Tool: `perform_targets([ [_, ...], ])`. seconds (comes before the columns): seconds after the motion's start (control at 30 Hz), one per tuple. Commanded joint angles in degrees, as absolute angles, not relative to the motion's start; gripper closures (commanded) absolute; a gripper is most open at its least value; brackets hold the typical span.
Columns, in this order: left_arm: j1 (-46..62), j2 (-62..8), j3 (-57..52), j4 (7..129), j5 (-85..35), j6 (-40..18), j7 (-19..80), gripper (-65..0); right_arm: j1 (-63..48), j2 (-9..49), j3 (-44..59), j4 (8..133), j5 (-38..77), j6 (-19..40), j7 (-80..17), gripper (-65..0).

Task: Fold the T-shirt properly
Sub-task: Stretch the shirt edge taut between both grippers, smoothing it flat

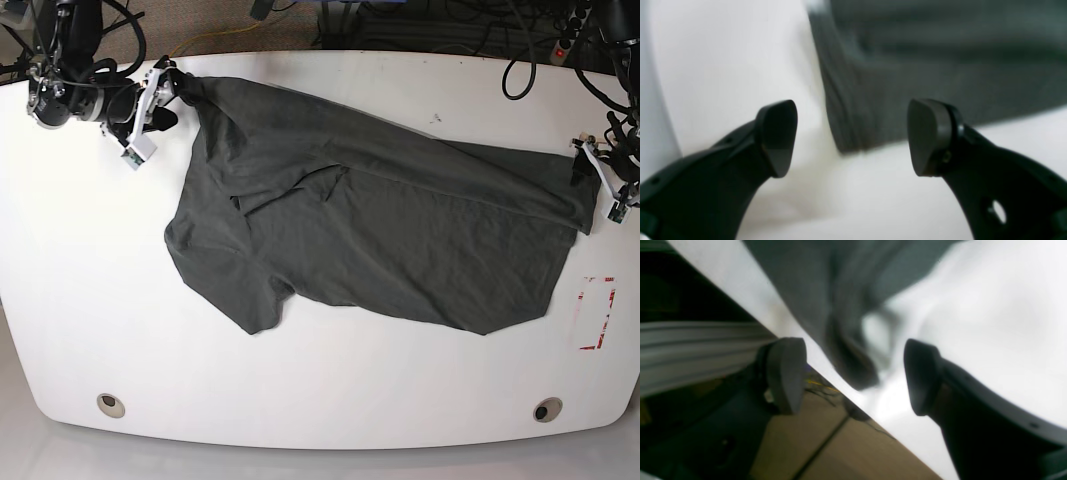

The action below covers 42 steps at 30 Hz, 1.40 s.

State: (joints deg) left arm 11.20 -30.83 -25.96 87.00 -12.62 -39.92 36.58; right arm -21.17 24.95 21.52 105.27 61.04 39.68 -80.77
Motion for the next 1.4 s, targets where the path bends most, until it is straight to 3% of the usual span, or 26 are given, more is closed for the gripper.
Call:
perform_targets([
  [0.0,11.12,-31.87,-28.97,88.66,-15.69,-40.0,35.56,-47.2,-21.41,22.64,22.11,106.15,57.63,40.0,-79.78,-44.2],
  [0.13,10.86,-31.87,-30.11,86.9,-18.59,-40.0,35.56,-47.2,-21.49,17.98,22.2,106.15,51.21,40.0,-79.78,-42.5],
  [0.33,8.13,-31.87,-27.74,82.77,-18.51,-40.0,35.56,-47.2,-21.58,12.88,21.93,106.15,46.02,40.0,-79.78,-31.4],
  [0.63,4.09,-32.04,-23.16,71.25,-18.51,-40.0,35.21,-47.2,-21.58,12.35,21.67,106.07,44.09,40.0,-79.78,-24.7],
  [0.77,3.21,-32.13,-20.26,69.93,-15.69,-40.0,35.12,-47.2,-21.58,15.52,21.58,106.07,44.09,40.0,-79.78,-17.4],
  [0.97,3.74,-31.78,-19.3,69.85,-10.33,-40.0,32.31,-45.1,-20.26,22.9,19.21,106.07,44.0,40.0,-79.78,-11.6],
  [1.07,5.76,-31.87,-18.24,69.93,-9.98,-40.0,28.97,-38.1,-19.47,26.86,17.19,105.71,44.0,40.0,-79.78,-5.4],
  [1.23,9.1,-32.04,-18.42,72.92,-9.98,-40.0,29.49,-24.4,-17.71,31.78,14.29,102.2,44.0,40.0,-79.78,-4.9],
  [1.37,13.93,-32.13,-20.62,76.88,-9.98,-40.0,29.93,-23.3,-16.84,35.3,11.3,100.7,44.09,40.0,-79.78,-4.9],
])
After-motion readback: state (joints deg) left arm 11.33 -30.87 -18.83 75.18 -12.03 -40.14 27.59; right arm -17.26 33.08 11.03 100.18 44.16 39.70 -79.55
